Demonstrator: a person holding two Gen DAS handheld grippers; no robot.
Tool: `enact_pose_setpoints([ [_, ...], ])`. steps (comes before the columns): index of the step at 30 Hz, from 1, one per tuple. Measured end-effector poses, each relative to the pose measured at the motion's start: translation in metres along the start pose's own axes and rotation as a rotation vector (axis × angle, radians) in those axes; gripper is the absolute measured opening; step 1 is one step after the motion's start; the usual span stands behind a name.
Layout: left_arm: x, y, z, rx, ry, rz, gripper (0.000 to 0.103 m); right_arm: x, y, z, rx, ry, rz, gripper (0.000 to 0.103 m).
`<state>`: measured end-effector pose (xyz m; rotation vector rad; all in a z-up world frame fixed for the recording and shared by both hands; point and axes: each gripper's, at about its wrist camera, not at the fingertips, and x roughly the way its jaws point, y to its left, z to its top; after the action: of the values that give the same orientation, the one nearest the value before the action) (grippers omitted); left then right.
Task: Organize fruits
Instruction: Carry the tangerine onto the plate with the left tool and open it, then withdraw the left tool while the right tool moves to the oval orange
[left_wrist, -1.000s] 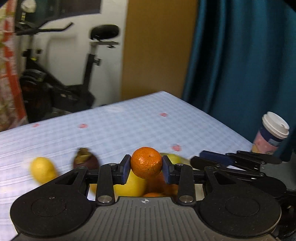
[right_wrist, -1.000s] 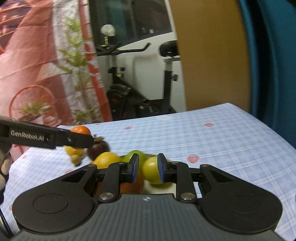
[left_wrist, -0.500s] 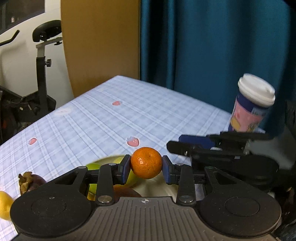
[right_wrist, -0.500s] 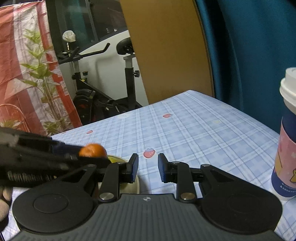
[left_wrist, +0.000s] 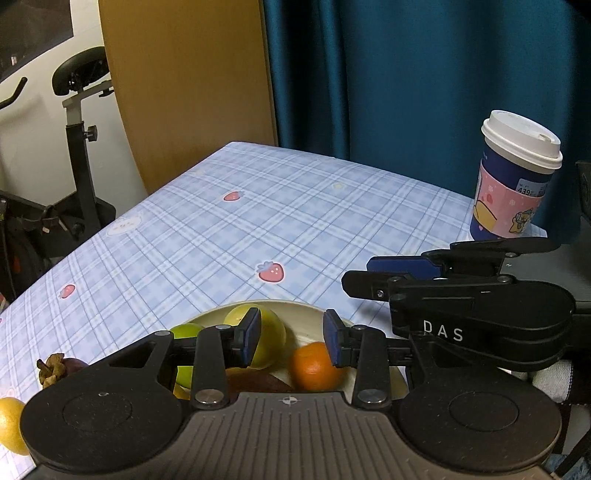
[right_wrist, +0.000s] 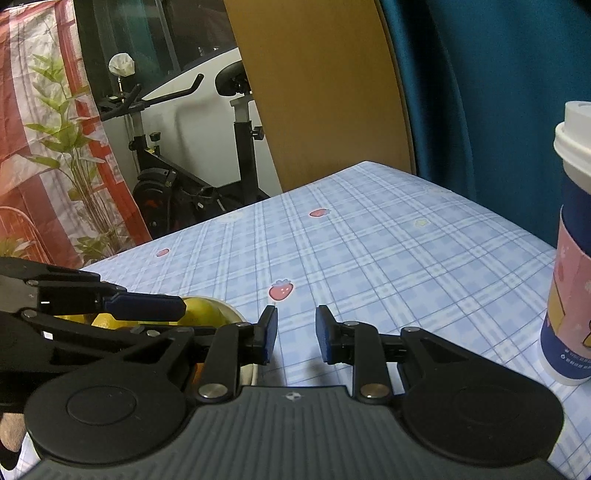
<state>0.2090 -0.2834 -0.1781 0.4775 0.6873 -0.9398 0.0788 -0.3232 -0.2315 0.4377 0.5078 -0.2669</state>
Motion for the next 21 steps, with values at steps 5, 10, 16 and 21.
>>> enact_pose_setpoints([
  [5,-0.011,0.012,0.000,-0.078,-0.023,-0.014,0.039,0.000,0.002,0.000,-0.011,0.000,0.007,0.026],
  [10,-0.045,0.039,0.000,-0.221,-0.113,-0.049,0.041,-0.004,0.005,0.002,-0.014,-0.014,0.031,0.026],
  [16,-0.100,0.102,-0.020,-0.401,-0.203,0.020,0.044,-0.015,0.024,0.015,-0.050,-0.055,0.128,0.030],
  [21,-0.143,0.154,-0.052,-0.491,-0.205,0.168,0.044,-0.014,0.053,0.023,-0.114,-0.054,0.203,0.030],
])
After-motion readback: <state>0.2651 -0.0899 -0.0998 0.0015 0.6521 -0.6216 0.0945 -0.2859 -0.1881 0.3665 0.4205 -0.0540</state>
